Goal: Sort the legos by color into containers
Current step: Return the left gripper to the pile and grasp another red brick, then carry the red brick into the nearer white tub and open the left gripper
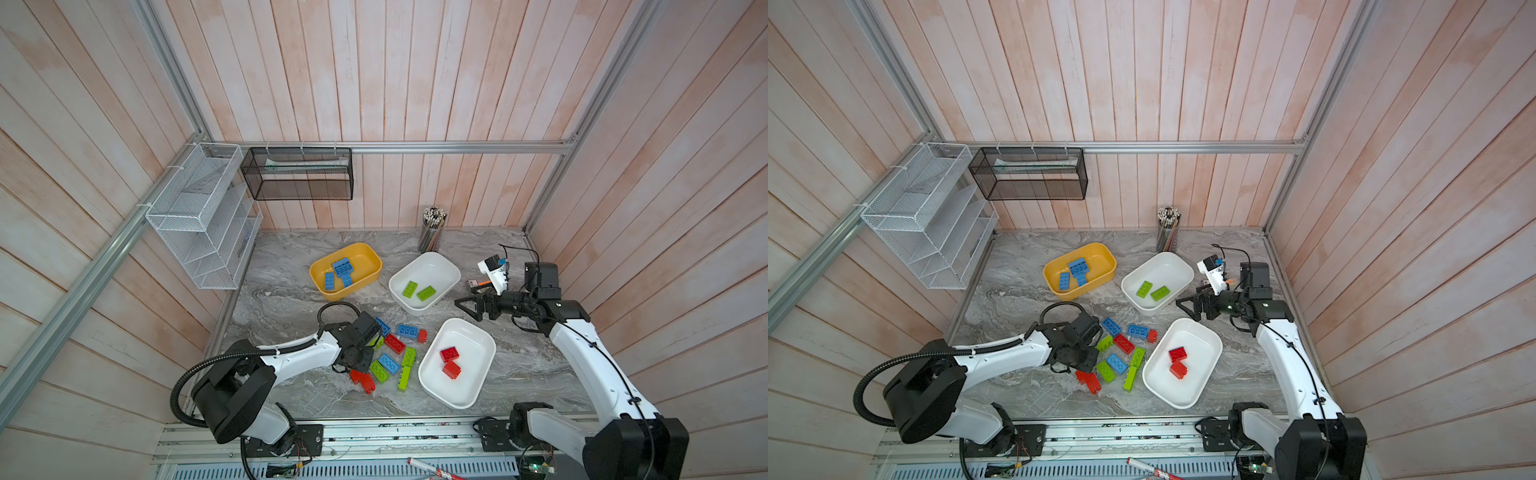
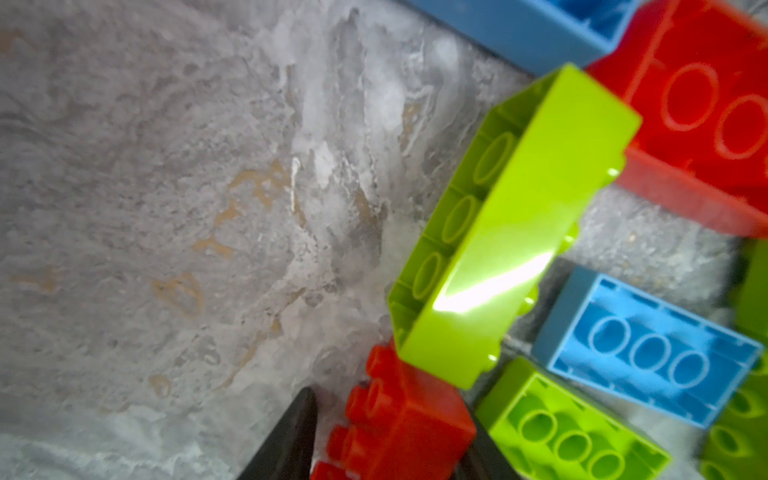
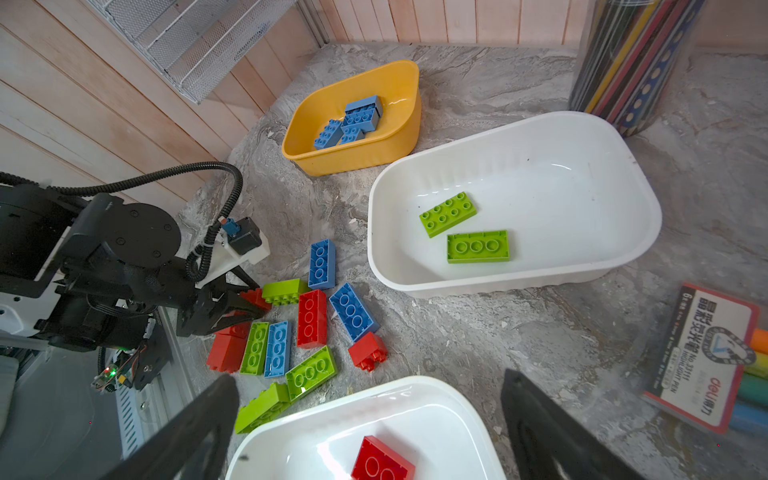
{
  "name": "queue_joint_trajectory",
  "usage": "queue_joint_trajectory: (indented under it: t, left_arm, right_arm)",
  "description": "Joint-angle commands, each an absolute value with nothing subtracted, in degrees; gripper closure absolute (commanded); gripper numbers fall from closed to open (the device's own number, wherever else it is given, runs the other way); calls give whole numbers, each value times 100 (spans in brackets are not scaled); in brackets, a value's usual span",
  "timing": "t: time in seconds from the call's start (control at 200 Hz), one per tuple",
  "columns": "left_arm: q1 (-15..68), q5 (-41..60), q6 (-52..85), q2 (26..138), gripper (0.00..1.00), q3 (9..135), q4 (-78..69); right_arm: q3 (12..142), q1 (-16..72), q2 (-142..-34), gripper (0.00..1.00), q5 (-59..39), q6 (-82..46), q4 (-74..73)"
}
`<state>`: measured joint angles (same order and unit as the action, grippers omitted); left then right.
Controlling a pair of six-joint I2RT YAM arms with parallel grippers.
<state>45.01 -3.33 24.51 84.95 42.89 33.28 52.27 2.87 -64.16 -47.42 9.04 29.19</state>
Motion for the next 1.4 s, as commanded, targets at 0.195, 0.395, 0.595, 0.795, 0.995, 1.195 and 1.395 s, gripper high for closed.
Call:
queue_joint_trajectory:
  t: [0.195, 0.395, 0.595, 0.795, 0.995, 1.195, 1.395]
  left_arm:
    - [4493, -733, 2774, 8247, 66, 4045, 3481]
    - [4483, -954, 2477, 8328, 77, 4296, 3324]
    - [4491, -737, 2216, 8272, 78, 4895, 3612]
    - [4873, 163, 2102, 7697, 78, 5825, 3870]
    - [5803, 691, 2093, 8558, 78, 6669, 3219]
    - [6469, 1034, 2047, 9570, 78, 7217, 2752]
    - [6662, 671, 2402, 10294, 78, 7297, 2592]
  right_arm:
    - [5159, 327, -6425, 2, -4891, 875, 2870]
    - [5142, 363, -6422, 2, -4878, 853, 2842]
    - [5174, 360, -6355, 2, -4814, 851, 2856]
    - [5311, 355, -6385, 2, -4652, 886, 2926]
    - [5540, 313, -6522, 2, -4417, 891, 3032]
    - [5652, 205, -6550, 2, -4337, 907, 3060]
    - [5605, 196, -6544, 2, -4351, 893, 3056]
